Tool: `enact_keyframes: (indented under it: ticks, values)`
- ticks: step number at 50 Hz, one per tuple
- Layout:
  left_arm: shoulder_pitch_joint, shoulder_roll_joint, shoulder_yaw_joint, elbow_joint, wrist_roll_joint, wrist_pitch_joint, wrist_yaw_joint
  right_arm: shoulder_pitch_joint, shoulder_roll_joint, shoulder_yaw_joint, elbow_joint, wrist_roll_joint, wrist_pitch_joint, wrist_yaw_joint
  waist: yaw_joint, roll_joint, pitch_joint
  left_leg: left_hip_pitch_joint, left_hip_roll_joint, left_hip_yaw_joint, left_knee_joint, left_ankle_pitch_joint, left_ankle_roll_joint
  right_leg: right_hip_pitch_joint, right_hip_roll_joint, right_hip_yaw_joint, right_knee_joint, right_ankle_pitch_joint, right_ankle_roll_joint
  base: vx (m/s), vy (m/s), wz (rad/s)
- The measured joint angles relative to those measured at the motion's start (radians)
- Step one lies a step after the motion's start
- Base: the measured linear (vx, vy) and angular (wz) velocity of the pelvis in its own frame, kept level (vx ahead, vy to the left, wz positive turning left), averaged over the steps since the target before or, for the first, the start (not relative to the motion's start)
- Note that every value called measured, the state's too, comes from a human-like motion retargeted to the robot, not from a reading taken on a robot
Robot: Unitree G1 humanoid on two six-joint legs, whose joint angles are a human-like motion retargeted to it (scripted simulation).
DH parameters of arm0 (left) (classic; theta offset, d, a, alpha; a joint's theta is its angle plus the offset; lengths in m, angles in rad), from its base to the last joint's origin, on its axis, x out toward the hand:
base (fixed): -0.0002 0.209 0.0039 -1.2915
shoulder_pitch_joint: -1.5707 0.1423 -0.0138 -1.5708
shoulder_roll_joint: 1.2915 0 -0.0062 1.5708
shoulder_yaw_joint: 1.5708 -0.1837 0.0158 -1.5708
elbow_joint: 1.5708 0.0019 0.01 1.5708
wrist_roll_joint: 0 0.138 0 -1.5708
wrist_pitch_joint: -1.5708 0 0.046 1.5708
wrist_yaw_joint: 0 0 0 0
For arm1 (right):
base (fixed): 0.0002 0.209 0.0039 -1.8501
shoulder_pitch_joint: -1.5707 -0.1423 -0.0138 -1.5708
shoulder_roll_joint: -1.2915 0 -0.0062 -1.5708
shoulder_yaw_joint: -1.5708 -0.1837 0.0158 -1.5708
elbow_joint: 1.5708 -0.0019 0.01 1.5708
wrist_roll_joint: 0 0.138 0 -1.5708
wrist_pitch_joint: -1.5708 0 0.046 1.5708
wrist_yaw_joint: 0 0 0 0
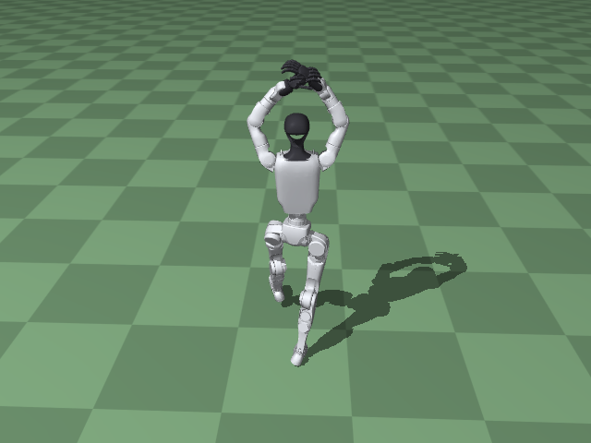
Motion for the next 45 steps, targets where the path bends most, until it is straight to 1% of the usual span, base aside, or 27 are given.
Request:
enact_keyframes:
  ticks: [1,2,3,4,5,6,7,10,13,15,17,20,22,23,25,27,28,30,32,33,35,37,38,40,41,43,45]
  values:
    - [0.000,-0.009,0.000,-0.007,-0.033,-0.011,0.018,0.003,-0.001,0.000,-0.007,-0.025,-0.011,-0.026,0.000,-0.003,0.000,-0.001,0.006,0.016,0.000,0.009,0.000,0.003,-0.002,0.005,0.000,-0.002,0.000,0.31,0.03,-0.50]
    - [-0.004,-0.016,0.000,-0.013,-0.073,-0.015,0.025,0.007,-0.003,-0.001,-0.016,0.022,-0.001,-0.025,0.010,-0.005,0.004,0.002,0.011,0.034,0.000,0.017,0.000,0.007,-0.003,0.012,0.005,-0.005,0.000,0.30,0.04,-0.47]
    - [-0.016,-0.021,0.000,-0.017,-0.128,-0.006,0.010,0.011,-0.005,-0.004,-0.032,0.216,0.049,0.027,0.038,-0.007,0.019,0.012,0.015,0.056,0.000,0.020,0.000,0.009,-0.003,0.021,0.019,-0.011,0.000,0.30,0.07,-0.46]
    - [-0.008,-0.020,0.000,-0.011,-0.089,-0.011,0.009,0.022,-0.012,-0.003,-0.031,0.165,0.031,0.020,0.041,-0.009,0.010,0.022,0.016,0.081,0.000,0.018,0.000,0.017,-0.007,0.026,0.018,-0.013,0.000,0.33,0.12,-0.38]
    - [0.008,-0.017,0.000,0.001,-0.004,-0.022,0.013,0.036,-0.022,0.000,-0.022,-0.008,-0.021,-0.018,0.032,-0.011,-0.009,0.033,0.015,0.107,0.000,0.014,0.000,0.028,-0.011,0.029,0.010,-0.013,0.000,0.35,0.17,-0.25]
    - [-0.003,-0.021,0.000,-0.012,-0.095,-0.004,0.002,0.032,-0.016,-0.001,-0.034,0.170,0.030,0.022,0.044,-0.007,0.002,0.052,0.013,0.145,0.000,0.000,0.000,0.035,-0.014,0.034,0.011,-0.016,0.000,0.36,0.17,-0.13]
    - [-0.012,-0.023,0.000,-0.020,-0.153,0.009,-0.008,0.028,-0.013,-0.002,-0.039,0.291,0.066,0.052,0.049,-0.004,0.003,0.067,0.013,0.182,0.000,-0.014,0.000,0.039,-0.013,0.034,0.010,-0.017,0.000,0.36,0.13,0.08]
    - [-0.030,-0.017,0.000,-0.007,-0.107,0.010,-0.022,0.022,-0.016,0.000,-0.027,0.304,0.080,0.066,0.025,0.002,-0.050,0.108,0.012,0.308,0.000,-0.063,0.000,0.033,0.009,0.017,-0.001,-0.017,0.000,0.40,0.10,0.24]
    - [-0.027,-0.017,0.000,0.005,-0.057,0.010,-0.010,0.018,-0.010,0.000,-0.024,0.311,0.087,0.085,0.023,0.008,-0.073,0.195,-0.011,0.433,0.000,-0.111,0.000,0.047,0.010,0.028,0.021,-0.029,0.000,0.42,0.17,0.05]
    - [-0.033,-0.016,0.000,0.004,-0.042,0.009,-0.009,0.007,-0.009,0.000,-0.022,0.314,0.088,0.092,0.009,0.017,-0.089,0.212,-0.026,0.439,0.000,-0.130,0.000,0.050,0.019,0.018,0.038,-0.026,0.000,0.36,0.25,0.49]
    - [-0.038,-0.011,0.000,0.003,-0.035,0.005,-0.010,-0.005,-0.007,0.000,-0.024,0.306,0.086,0.098,-0.010,0.022,-0.103,0.206,-0.045,0.399,0.000,-0.138,0.000,0.050,0.023,0.000,0.061,-0.009,0.000,0.39,0.27,0.74]
    - [-0.036,-0.002,0.000,0.000,-0.049,-0.003,-0.007,-0.018,0.002,0.000,-0.024,0.283,0.085,0.099,-0.025,0.014,-0.122,0.217,-0.072,0.340,0.000,-0.149,0.000,0.054,0.016,-0.016,0.103,0.050,0.000,0.50,0.23,0.74]
    - [-0.028,0.004,0.000,-0.002,-0.071,-0.006,-0.004,-0.016,0.008,0.000,-0.026,0.277,0.092,0.098,-0.019,0.007,-0.121,0.256,-0.082,0.307,0.000,-0.160,0.000,0.069,0.012,-0.021,0.137,0.121,0.000,0.57,0.16,0.69]
    - [-0.026,0.009,0.000,-0.002,-0.082,-0.008,-0.003,-0.012,0.011,0.000,-0.032,0.308,0.106,0.110,-0.009,0.007,-0.114,0.282,-0.084,0.290,0.000,-0.166,0.000,0.080,0.014,-0.024,0.156,0.162,0.000,0.56,0.13,0.72]
    - [-0.015,0.013,0.000,0.002,-0.084,-0.005,-0.002,-0.013,0.018,0.000,-0.017,0.243,0.096,0.086,-0.002,0.012,-0.110,0.327,-0.080,0.252,0.000,-0.177,0.000,0.089,0.027,-0.027,0.203,0.254,0.000,0.54,0.11,0.78]
    - [-0.018,0.015,0.000,0.005,-0.075,-0.007,-0.001,-0.007,0.029,0.000,-0.017,0.229,0.092,0.074,0.012,0.024,-0.099,0.366,-0.065,0.211,0.000,-0.186,0.000,0.073,0.053,-0.030,0.281,0.349,0.000,0.50,0.05,0.86]
    - [-0.019,0.018,0.000,0.006,-0.069,-0.006,0.001,-0.005,0.033,0.000,-0.019,0.228,0.091,0.071,0.018,0.031,-0.094,0.384,-0.056,0.190,0.001,-0.191,0.001,0.055,0.066,-0.035,0.334,0.386,0.000,0.47,0.02,0.89]
    - [-0.018,0.022,0.000,-0.001,-0.077,0.015,-0.001,-0.001,0.038,0.000,-0.027,0.241,0.104,0.072,0.024,0.044,-0.088,0.408,-0.038,0.148,0.016,-0.211,0.002,0.000,0.076,-0.059,0.456,0.420,0.000,0.44,0.07,0.90]
    - [-0.012,0.030,0.000,-0.008,-0.081,0.007,0.006,-0.002,0.036,-0.001,-0.034,0.249,0.103,0.077,0.024,0.046,-0.092,0.417,-0.046,0.108,0.036,-0.243,0.002,-0.081,0.034,-0.094,0.593,0.370,0.000,0.43,0.30,1.00]
    - [-0.009,0.030,0.000,-0.014,-0.101,0.018,0.001,-0.005,0.035,-0.002,-0.035,0.251,0.109,0.080,0.020,0.044,-0.095,0.422,-0.058,0.086,0.046,-0.263,0.002,-0.116,-0.005,-0.109,0.647,0.324,0.000,0.45,0.49,1.19]
    - [0.004,0.036,0.000,-0.014,-0.115,0.012,0.002,-0.004,0.033,-0.001,-0.035,0.237,0.112,0.079,0.008,0.042,-0.099,0.441,-0.111,0.030,0.065,-0.307,0.018,-0.165,-0.110,-0.138,0.722,0.213,0.000,0.44,0.59,1.53]
    - [0.016,0.038,0.000,-0.013,-0.129,0.011,-0.003,-0.001,0.038,0.000,-0.030,0.216,0.115,0.077,-0.009,0.035,-0.088,0.461,-0.155,-0.040,0.080,-0.332,0.029,-0.198,-0.197,-0.187,0.741,0.103,-0.046,0.35,0.37,1.85]
    - [0.018,0.035,0.000,-0.011,-0.135,0.013,-0.011,-0.005,0.044,0.000,-0.018,0.198,0.120,0.081,-0.012,0.034,-0.082,0.468,-0.162,-0.074,0.086,-0.339,0.030,-0.213,-0.216,-0.208,0.724,0.058,-0.074,0.29,0.19,1.94]
    - [0.014,0.035,0.000,-0.007,-0.134,0.011,-0.013,-0.002,0.039,0.000,-0.022,0.204,0.109,0.073,-0.026,0.035,-0.067,0.483,-0.176,-0.151,0.098,-0.351,0.026,-0.235,-0.226,-0.225,0.657,-0.015,-0.111,0.27,0.13,2.13]
    - [0.012,0.034,0.000,-0.006,-0.130,0.011,-0.013,0.000,0.038,0.000,-0.024,0.212,0.106,0.070,-0.034,0.035,-0.059,0.489,-0.184,-0.194,0.104,-0.354,0.025,-0.245,-0.218,-0.215,0.608,-0.037,-0.112,0.26,0.11,2.34]
    - [0.005,0.032,0.000,-0.004,-0.122,0.011,-0.013,0.003,0.035,-0.001,-0.028,0.238,0.102,0.068,-0.050,0.033,-0.040,0.504,-0.204,-0.283,0.114,-0.359,0.022,-0.265,-0.195,-0.173,0.500,-0.058,-0.101,0.25,0.09,2.46]
    - [-0.002,0.029,0.000,-0.002,-0.109,0.009,-0.012,0.005,0.033,-0.002,-0.029,0.272,0.102,0.072,-0.067,0.026,-0.019,0.521,-0.227,-0.376,0.121,-0.358,0.016,-0.281,-0.166,-0.100,0.380,-0.043,-0.069,0.25,0.07,2.52]
